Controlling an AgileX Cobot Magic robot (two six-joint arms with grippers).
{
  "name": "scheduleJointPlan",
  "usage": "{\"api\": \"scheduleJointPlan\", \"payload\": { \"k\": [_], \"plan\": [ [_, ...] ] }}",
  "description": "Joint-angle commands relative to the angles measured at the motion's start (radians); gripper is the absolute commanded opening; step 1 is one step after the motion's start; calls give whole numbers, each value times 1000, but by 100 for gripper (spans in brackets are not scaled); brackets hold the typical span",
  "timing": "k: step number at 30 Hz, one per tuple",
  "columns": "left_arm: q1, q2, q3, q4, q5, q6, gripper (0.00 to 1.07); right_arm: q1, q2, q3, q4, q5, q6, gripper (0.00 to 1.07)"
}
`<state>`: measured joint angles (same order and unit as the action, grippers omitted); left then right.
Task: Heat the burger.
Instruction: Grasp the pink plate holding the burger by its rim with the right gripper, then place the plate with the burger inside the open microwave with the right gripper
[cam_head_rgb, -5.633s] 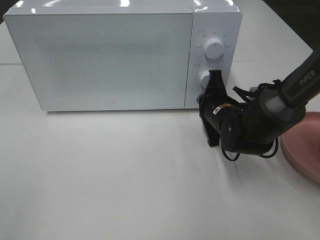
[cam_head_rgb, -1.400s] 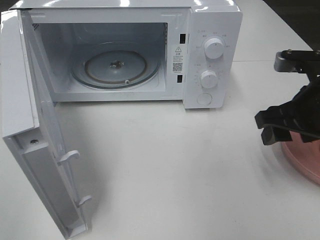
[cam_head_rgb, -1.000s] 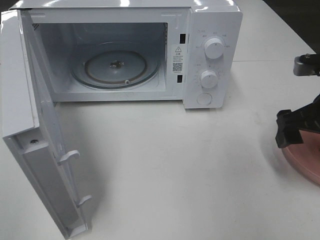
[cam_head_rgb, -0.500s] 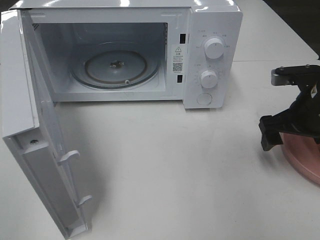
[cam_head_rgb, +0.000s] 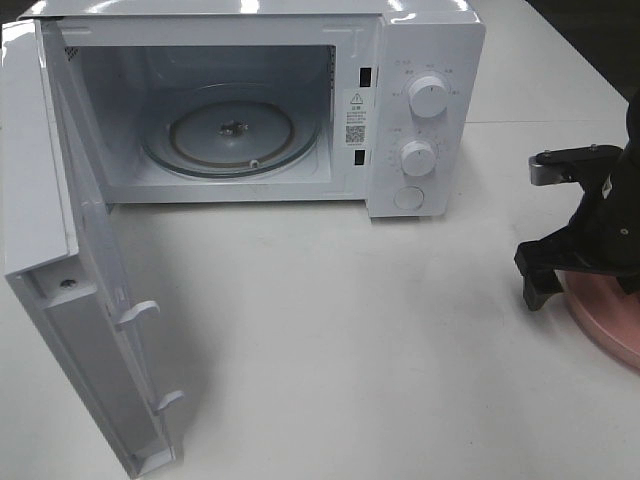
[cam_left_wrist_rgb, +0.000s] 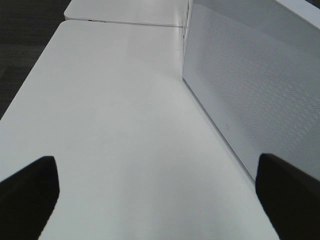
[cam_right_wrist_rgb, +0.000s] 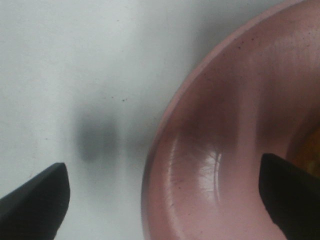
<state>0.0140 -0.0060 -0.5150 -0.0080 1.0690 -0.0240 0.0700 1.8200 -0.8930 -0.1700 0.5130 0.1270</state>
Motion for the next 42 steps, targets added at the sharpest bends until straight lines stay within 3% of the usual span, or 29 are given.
{"api": "scheduleJointPlan", "payload": {
  "k": [1,13,17,18,21,23,24,26,27,29,30,31,34,42],
  "plan": [
    [-3,-22,0,1,-1,-1,103,-23,25,-9,3,7,-19,92],
    [-3,-22,0,1,-1,-1,103,-23,77,-13,28,-5,-42,89],
    [-3,-22,0,1,-1,-1,103,-23,80,-13,47,-4,-63,84],
    [-3,-22,0,1,-1,-1,103,-23,80,-13,47,1,-62,77],
    [-3,-22,0,1,-1,-1,103,-23,80,-13,47,1,-58,73],
    [-3,-22,0,1,-1,-1,103,-23,80,-13,47,-1,-51,53],
    [-3,-22,0,1,-1,-1,103,-23,80,-13,47,-1,-51,53],
    [-3,-22,0,1,-1,-1,103,-23,80,-13,47,-3,-51,35],
    [-3,-22,0,1,-1,-1,103,-23,80,-13,47,-3,-51,35],
    [-3,-22,0,1,-1,-1,103,-23,80,-13,47,1,-51,16],
    [-3,-22,0,1,-1,-1,103,-23,80,-13,47,1,-51,16],
    [-3,-22,0,1,-1,-1,103,-23,80,-13,47,4,-52,7],
    [-3,-22,0,1,-1,-1,103,-23,80,-13,47,4,-52,0],
    [-3,-22,0,1,-1,-1,103,-20,77,-13,46,7,-32,0]
  ]
}}
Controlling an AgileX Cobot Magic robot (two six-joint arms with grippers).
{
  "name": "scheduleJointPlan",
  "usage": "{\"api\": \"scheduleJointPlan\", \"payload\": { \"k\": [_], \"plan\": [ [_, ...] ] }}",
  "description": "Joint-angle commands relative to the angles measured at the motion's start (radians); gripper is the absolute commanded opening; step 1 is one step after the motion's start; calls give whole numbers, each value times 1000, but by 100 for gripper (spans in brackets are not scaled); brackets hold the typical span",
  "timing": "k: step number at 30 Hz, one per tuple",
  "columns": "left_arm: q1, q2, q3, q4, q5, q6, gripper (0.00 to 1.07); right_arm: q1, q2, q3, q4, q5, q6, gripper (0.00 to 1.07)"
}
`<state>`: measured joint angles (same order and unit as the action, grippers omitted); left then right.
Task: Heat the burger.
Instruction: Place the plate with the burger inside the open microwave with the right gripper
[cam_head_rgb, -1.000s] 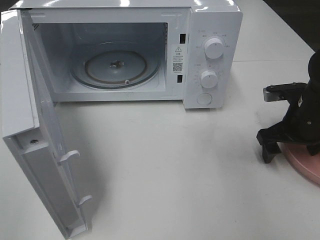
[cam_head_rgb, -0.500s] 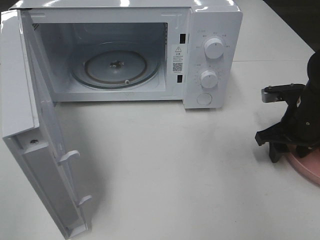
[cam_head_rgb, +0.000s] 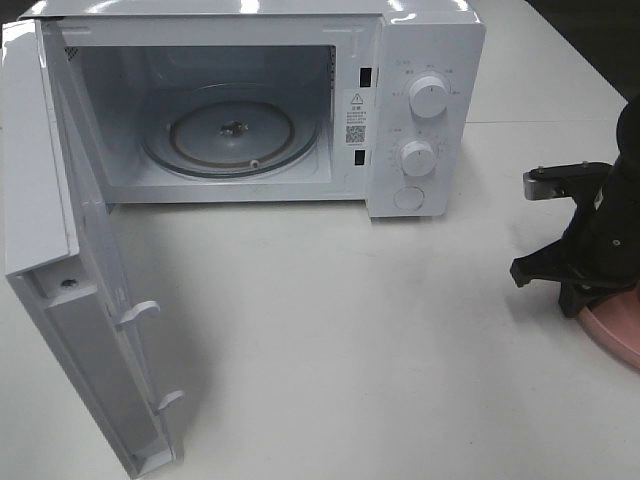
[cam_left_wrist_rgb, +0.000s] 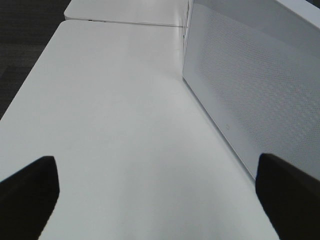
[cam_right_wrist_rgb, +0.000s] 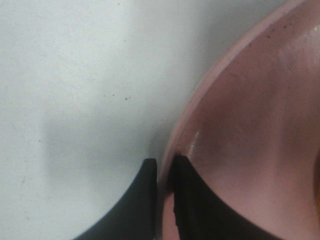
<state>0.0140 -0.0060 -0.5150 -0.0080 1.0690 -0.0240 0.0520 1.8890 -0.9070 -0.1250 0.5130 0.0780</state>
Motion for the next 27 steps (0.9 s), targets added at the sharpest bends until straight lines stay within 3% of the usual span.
{"api": "scheduleJointPlan", "payload": {
  "k": [1,5,18,27],
  "plan": [
    [-3,-22,0,1,-1,-1,103,-2,8,1,1,7,17,0],
    [-3,-22,0,1,-1,-1,103,5,6,1,-40,35,65,0],
    [-3,-22,0,1,-1,-1,103,117,-27,3,-337,132,362,0],
    [-3,-22,0,1,-1,-1,103,199,-27,3,-438,211,467,0]
  ]
}}
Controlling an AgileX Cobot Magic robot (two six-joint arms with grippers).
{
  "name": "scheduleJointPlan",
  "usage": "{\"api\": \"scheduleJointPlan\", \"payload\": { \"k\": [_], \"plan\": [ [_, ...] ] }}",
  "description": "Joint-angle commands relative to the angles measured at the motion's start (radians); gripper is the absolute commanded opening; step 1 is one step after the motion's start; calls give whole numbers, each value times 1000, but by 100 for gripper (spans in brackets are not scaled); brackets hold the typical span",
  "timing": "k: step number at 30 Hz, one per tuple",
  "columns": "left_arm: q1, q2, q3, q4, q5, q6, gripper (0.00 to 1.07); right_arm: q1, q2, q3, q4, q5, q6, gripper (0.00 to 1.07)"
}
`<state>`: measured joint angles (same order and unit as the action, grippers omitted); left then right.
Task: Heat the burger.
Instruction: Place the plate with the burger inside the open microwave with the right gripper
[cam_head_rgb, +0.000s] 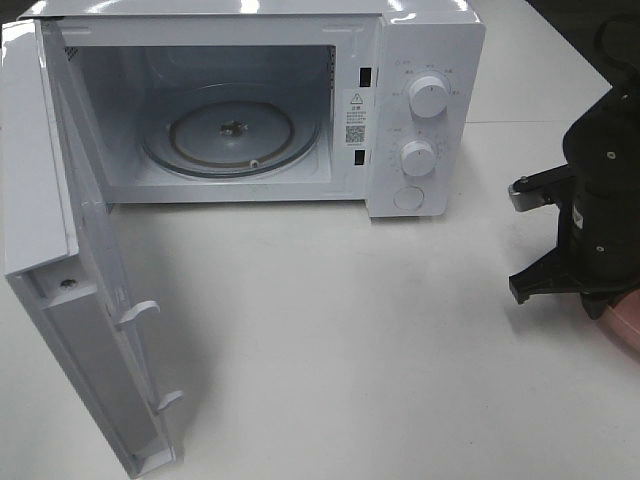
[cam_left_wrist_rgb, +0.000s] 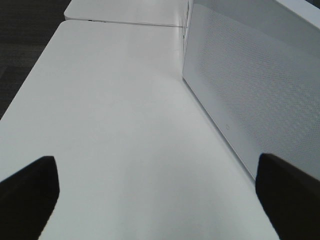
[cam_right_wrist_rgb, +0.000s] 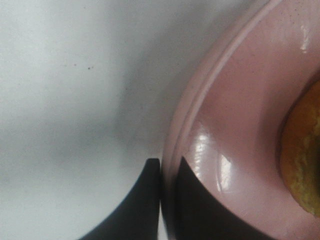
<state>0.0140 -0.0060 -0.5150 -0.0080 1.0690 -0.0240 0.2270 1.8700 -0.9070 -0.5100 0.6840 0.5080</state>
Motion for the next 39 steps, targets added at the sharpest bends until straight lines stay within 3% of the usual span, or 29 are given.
{"api": "scheduleJointPlan", "payload": {
  "k": [1,15,27,39],
  "plan": [
    [-3,-22,0,1,-1,-1,103,47,-8,5,-68,57,51,0],
    [-3,-22,0,1,-1,-1,103,173,-150,142,-153,94,175,0],
    [-3,-22,0,2,-1,-1,103,275,-216,149,-187,186,199,0],
    [-3,-22,0,2,-1,-1,103,435,-296,154,-188,308,195,0]
  ]
}}
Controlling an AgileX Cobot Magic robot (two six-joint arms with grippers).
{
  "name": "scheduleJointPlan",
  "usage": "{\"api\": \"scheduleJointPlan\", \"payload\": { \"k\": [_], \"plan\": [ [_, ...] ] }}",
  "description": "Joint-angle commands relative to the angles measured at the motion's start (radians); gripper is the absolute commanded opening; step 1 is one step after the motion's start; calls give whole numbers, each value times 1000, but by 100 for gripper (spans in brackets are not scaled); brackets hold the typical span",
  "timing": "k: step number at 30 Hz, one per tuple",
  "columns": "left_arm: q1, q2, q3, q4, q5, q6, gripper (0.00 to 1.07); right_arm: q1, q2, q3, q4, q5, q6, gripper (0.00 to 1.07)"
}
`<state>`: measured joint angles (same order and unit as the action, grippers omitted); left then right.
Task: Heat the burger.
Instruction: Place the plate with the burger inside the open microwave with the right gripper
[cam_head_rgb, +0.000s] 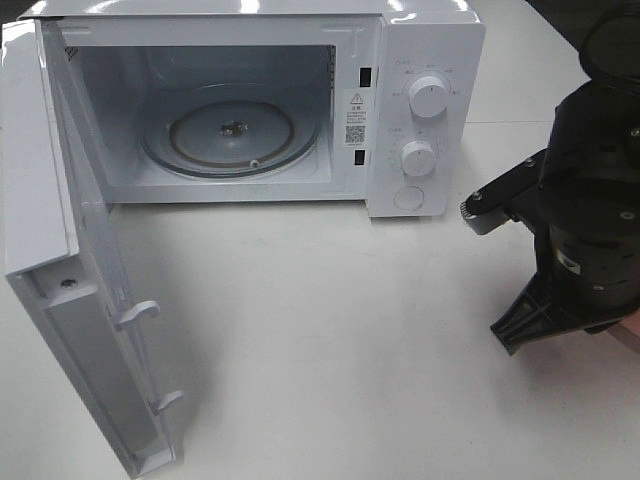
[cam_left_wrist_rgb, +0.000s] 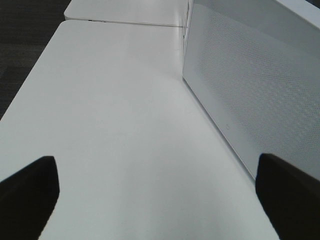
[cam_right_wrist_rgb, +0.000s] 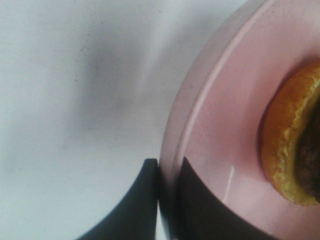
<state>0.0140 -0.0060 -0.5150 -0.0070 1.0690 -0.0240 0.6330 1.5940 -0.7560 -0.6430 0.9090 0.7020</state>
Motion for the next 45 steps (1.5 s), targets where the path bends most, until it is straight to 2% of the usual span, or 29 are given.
{"api": "scheduleJointPlan", "payload": {
  "k": [1,26,38,45],
  "plan": [
    [-3,-22,0,1,-1,-1,103,55,-29,3,-55,100,-2,0],
    [-3,-22,0,1,-1,-1,103,407,-69,3,-53,183,-32,0],
    [-3,-22,0,1,-1,-1,103,508,-69,3,-70,179,-141,0],
    [-3,-22,0,1,-1,-1,103,522,-69,3,-85,122,-236,0]
  ]
}}
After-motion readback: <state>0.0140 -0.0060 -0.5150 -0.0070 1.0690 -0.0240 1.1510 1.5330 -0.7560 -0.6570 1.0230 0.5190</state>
